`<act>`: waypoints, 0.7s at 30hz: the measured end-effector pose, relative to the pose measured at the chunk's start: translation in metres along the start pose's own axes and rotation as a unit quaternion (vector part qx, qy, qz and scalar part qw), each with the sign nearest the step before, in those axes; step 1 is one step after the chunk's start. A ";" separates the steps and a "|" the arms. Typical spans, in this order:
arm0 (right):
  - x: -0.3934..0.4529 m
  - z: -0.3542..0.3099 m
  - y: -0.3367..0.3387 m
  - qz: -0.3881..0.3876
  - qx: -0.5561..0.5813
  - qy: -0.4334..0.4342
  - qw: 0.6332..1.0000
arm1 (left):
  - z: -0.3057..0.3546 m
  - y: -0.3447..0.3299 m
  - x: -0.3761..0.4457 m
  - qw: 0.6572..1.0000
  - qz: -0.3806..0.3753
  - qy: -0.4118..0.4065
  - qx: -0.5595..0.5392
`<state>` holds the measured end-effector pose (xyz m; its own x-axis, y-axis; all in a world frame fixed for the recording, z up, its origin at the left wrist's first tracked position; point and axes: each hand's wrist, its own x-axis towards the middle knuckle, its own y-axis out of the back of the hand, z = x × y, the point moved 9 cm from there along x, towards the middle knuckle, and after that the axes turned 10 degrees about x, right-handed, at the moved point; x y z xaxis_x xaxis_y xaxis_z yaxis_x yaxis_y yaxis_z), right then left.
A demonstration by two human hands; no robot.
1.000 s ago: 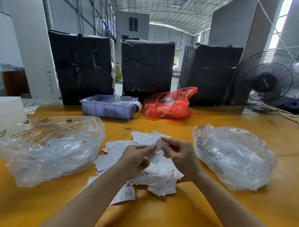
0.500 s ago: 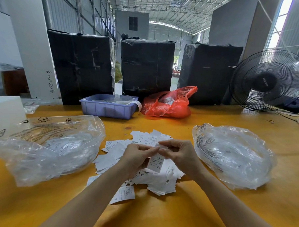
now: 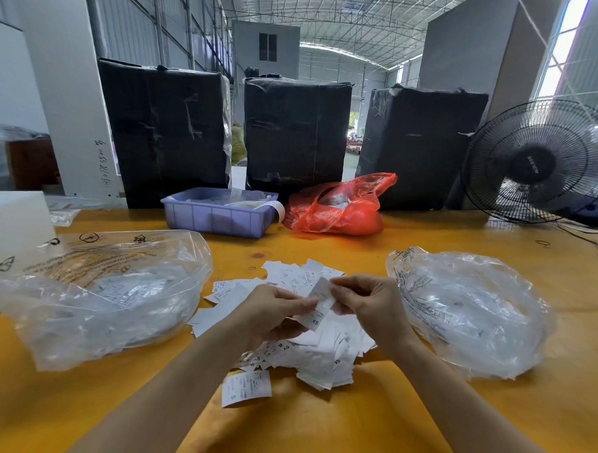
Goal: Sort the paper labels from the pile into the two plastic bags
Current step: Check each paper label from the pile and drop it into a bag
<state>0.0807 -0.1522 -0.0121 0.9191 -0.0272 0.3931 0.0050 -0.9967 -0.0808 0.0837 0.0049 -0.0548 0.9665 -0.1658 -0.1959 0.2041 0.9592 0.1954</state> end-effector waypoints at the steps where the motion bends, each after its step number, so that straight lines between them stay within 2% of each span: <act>1: 0.000 0.001 0.000 0.001 0.006 -0.008 1.000 | 0.000 0.003 -0.001 1.000 0.006 0.001 0.005; 5: 0.000 -0.002 0.001 0.009 -0.013 0.003 1.000 | 0.005 0.017 -0.001 0.999 0.040 0.005 -0.003; 9: 0.003 -0.018 0.020 0.059 -0.101 0.064 0.991 | 0.013 0.049 -0.004 0.995 0.096 0.010 0.010; 11: 0.004 -0.037 0.036 0.105 -0.212 0.131 0.963 | 0.022 0.080 -0.010 0.987 0.154 -0.010 0.041; 12: 0.004 -0.049 0.045 0.133 -0.277 0.168 0.937 | 0.029 0.100 -0.014 0.976 0.201 -0.032 0.076; 13: 0.003 -0.059 0.056 0.162 -0.339 0.190 0.907 | 0.037 0.123 -0.021 0.956 0.258 -0.057 0.126; 15: 0.007 -0.066 0.086 0.204 -0.451 0.168 0.852 | 0.049 0.168 -0.038 0.886 0.379 -0.073 0.257; 18: 0.017 -0.038 0.137 0.191 -0.579 -0.011 0.793 | 0.042 0.221 -0.056 0.754 0.488 0.058 0.437; 19: 0.016 -0.026 0.148 0.170 -0.612 -0.072 0.769 | 0.033 0.234 -0.060 0.722 0.499 0.112 0.465; 21: 0.012 -0.004 0.160 0.124 -0.648 -0.162 0.734 | 0.013 0.251 -0.061 0.696 0.493 0.184 0.489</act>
<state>0.0913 -0.3126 -0.0170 0.8747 -0.4103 0.2582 -0.3643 -0.2049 0.9085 0.0776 0.2528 0.0188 0.6432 0.7048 0.2993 -0.3481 -0.0790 0.9341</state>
